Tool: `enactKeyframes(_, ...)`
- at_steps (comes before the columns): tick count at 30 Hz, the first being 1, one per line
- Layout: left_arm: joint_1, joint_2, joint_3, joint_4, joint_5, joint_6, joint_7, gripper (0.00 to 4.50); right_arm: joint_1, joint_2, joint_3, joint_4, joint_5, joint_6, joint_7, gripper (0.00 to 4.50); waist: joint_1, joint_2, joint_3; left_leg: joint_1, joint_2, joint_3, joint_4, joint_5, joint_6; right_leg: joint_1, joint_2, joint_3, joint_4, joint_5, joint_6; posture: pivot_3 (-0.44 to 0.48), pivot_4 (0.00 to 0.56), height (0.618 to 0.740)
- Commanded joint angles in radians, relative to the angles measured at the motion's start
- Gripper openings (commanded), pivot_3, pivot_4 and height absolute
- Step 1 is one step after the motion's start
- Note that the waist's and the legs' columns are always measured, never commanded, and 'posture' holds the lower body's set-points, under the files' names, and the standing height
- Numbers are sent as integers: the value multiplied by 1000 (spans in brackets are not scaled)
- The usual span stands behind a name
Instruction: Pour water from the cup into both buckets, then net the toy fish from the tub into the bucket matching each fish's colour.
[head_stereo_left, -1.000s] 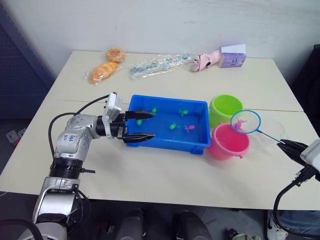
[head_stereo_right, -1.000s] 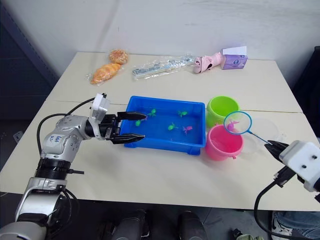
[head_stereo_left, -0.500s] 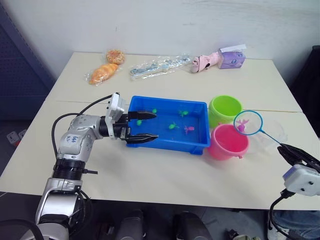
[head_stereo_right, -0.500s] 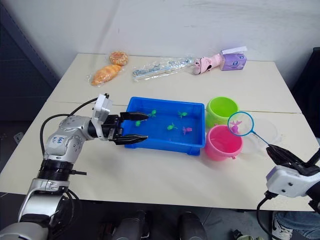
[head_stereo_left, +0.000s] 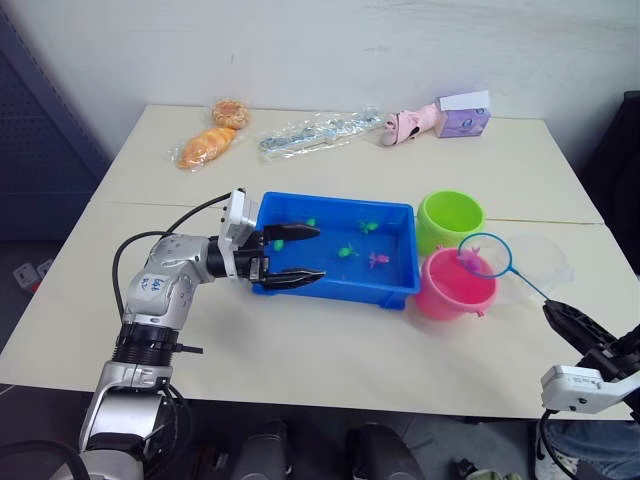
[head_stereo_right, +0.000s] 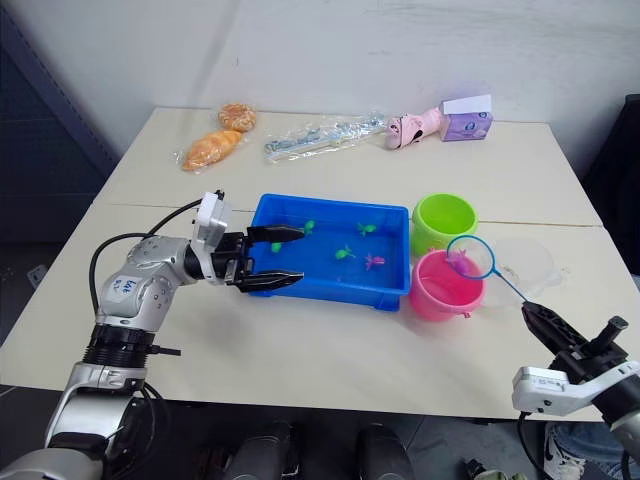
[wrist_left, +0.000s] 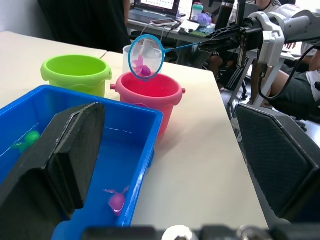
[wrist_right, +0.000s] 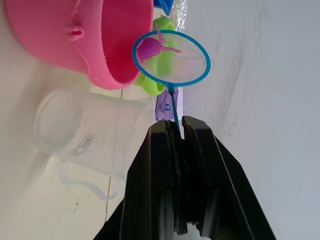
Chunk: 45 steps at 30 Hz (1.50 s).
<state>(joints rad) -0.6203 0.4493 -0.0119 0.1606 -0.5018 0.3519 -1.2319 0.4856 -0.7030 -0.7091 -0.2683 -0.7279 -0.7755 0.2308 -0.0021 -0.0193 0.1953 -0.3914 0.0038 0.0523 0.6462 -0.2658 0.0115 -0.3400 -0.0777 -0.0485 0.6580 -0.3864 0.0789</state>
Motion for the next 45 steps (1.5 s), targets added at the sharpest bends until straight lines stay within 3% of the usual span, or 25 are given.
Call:
enactKeyframes(1, 6, -7, -1, -52, -16, 0, 6, 4463, 17, -19, -36, -16, -44, -15, -72, 0, -1, 0, 0, 0, 0, 0, 0, 0, 0, 0, 0, 0, 0, 0, 0, 0, 150, 740)
enactKeyframes(8, 11, -15, -9, -58, -16, 8, 4, 4463, 17, -20, -19, -18, -14, 27, -89, 0, -1, 0, 0, 0, 0, 0, 0, 0, 0, 0, 0, 0, 0, 0, 0, 0, 150, 740)
enactKeyframes(12, 21, -23, -14, -70, -19, 16, 6, 4463, 35, 6, 61, -62, -6, 23, -69, 0, -1, 0, 0, 0, 0, 0, 0, 0, 0, 0, 0, 0, 0, 0, 0, 0, 150, 740)
enactKeyframes(16, 16, -28, -9, -64, -19, 17, 12, 4463, 25, 7, 16, -52, -12, 91, -93, 0, 0, 0, 0, 0, 0, 0, -1, 0, 0, 0, 0, 0, 0, 0, 0, 0, 150, 740)
enactKeyframes(21, 13, -26, -13, -55, -15, 13, 2, 4463, 91, 22, 75, -75, -27, 55, -100, 0, 0, 0, 0, 1, 0, 0, -1, 0, -1, 0, 0, 0, 0, 0, 0, 0, 150, 740)
enactKeyframes(32, 7, -33, -14, -49, -14, 13, 2, 4463, 58, 7, 78, -47, -33, 110, -146, 0, -1, 0, 0, 1, 0, 1, -2, 1, -1, 0, 0, 1, 0, 0, 0, 0, 150, 740)
enactKeyframes(35, 10, -23, -5, -51, -14, 12, 0, 4463, 64, 25, 49, -80, 108, 139, -107, 0, 0, 0, 0, 1, 0, 0, -2, 1, -1, 0, 0, 1, 0, 0, 0, 0, 150, 740)
enactKeyframes(41, 22, 33, 24, -28, -7, -2, -12, 4463, 50, -63, 120, -274, 672, 344, 168, 0, -7, 0, 0, 2, 2, 1, -2, 1, -1, 2, 1, 1, 0, 0, 0, 0, 150, 740)
enactKeyframes(45, 20, 75, 47, 0, -2, -12, -16, 4463, -57, -156, 226, -455, 1110, 759, 249, 0, -9, 0, 0, 2, 2, 0, -1, 0, 0, 2, 1, 1, 0, 0, 0, 0, 150, 740)
